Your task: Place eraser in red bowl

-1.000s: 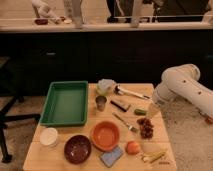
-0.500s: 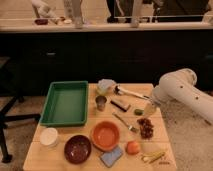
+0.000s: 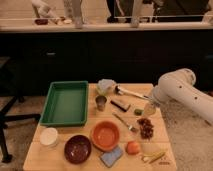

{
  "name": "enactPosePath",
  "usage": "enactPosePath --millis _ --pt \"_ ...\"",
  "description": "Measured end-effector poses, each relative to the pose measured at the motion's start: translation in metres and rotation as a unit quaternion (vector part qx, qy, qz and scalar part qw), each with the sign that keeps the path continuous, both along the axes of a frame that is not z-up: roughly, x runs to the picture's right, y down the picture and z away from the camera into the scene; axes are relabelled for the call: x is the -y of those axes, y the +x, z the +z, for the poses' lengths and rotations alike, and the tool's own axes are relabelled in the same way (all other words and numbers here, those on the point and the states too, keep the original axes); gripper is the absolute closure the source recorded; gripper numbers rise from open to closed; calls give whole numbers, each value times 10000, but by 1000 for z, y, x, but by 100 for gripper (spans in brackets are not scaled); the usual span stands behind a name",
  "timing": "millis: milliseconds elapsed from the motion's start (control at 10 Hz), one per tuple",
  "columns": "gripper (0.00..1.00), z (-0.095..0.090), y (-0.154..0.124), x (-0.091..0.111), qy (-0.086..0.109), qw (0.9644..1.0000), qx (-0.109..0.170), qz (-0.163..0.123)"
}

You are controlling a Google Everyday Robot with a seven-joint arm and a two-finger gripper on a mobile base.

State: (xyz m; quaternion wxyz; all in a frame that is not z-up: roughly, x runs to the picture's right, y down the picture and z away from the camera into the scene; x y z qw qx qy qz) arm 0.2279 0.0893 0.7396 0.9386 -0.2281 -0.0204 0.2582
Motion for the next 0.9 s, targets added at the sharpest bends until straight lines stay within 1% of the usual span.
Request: enactPosePath --millis 100,200,400,500,700,900 --pt "20 6 -1 1 29 9998 -126 174" --pt "20 19 -10 2 65 9988 -247 413" --pt "20 34 -12 3 152 9961 -458 738" --pt "20 38 -12 3 159 9951 -518 829" --pt "20 51 -16 2 142 9928 -602 1029" --pt "20 63 -14 0 116 9911 -683 1137"
